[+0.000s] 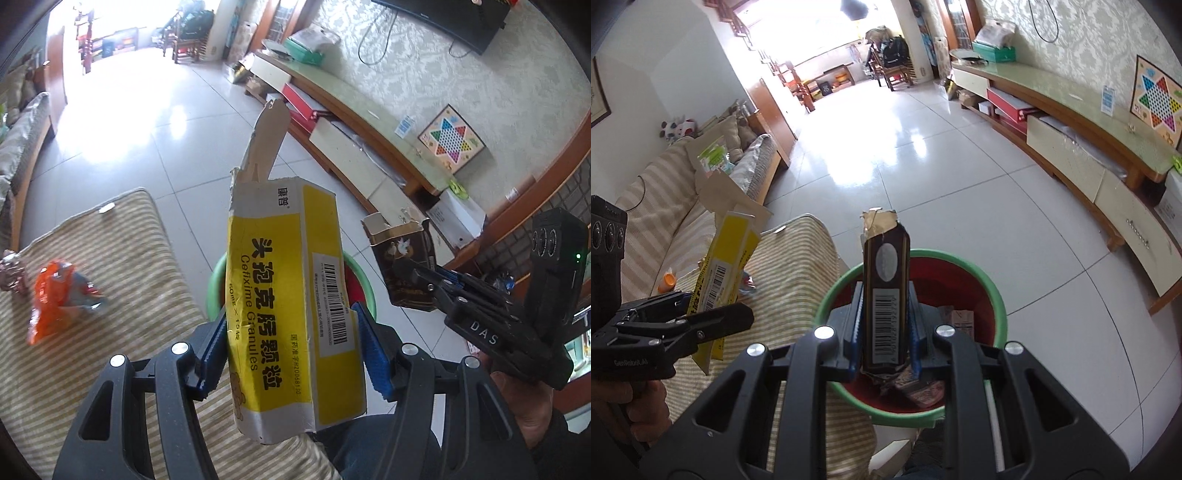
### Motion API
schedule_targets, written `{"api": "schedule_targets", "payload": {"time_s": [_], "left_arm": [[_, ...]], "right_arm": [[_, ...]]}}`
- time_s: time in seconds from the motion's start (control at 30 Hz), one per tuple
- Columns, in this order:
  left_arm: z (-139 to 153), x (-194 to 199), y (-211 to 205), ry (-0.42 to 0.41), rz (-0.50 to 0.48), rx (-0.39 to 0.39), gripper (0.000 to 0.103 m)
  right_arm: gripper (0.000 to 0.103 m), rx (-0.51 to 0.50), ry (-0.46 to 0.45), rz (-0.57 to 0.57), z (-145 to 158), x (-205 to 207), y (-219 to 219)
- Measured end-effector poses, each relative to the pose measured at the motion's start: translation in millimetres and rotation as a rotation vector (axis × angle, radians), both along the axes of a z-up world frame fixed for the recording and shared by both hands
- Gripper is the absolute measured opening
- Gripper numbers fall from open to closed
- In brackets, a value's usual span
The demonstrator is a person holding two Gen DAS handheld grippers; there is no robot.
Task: Collect trash
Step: 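Open both tools over the bin to drop the two boxes, then move both open tools back to the brown paper and orange bag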
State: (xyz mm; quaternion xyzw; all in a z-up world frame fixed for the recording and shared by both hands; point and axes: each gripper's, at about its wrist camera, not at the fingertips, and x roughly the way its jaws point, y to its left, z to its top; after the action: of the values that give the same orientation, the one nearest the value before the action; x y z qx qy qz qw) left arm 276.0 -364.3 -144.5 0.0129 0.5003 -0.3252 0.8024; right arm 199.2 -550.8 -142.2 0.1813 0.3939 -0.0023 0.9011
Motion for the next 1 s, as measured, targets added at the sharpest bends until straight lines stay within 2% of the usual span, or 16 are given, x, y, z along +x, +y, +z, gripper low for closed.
{"api": "schedule_targets", "payload": {"time_s": [0.1,0.17,0.2,0.23,0.3,0.33,0.6,0.73,0.8,1.0], "left_arm": [[-11,5,-19,0.015,-0.032,0.012,0.061],[-15,9,-22,0.025,-0.048,0.015,0.070],[-17,10,-26,0.027,-0.050,0.020,0.074],[-17,11,-28,0.024,-0.046,0.023,0.080],[-18,14,-26,0.023,-0.031,0.014,0.088],[-19,14,-23,0.025,-0.024,0.008,0.089],[-12,18,28,0.004,0.047,0.005,0.089],[-5,23,64,-0.013,0.107,0.006,0.090],[-1,25,81,-0.017,0.140,0.009,0.094],[9,28,140,-0.047,0.240,0.012,0.095]], "right_arm": [[0.020,0.010,0.015,-0.011,-10,5,-8],[0.022,0.013,0.022,-0.015,-15,6,-13],[0.032,0.015,0.026,-0.013,-18,7,-14],[0.050,0.012,0.028,-0.017,-19,8,-16],[0.069,-0.005,0.018,-0.036,-18,7,-17],[0.074,-0.011,0.012,-0.037,-17,7,-17],[0.091,-0.046,-0.007,-0.012,-9,12,0],[0.094,-0.060,-0.012,0.022,-1,21,20],[0.094,-0.067,-0.017,0.045,4,26,35],[0.098,-0.096,-0.033,0.116,16,43,86]]}}
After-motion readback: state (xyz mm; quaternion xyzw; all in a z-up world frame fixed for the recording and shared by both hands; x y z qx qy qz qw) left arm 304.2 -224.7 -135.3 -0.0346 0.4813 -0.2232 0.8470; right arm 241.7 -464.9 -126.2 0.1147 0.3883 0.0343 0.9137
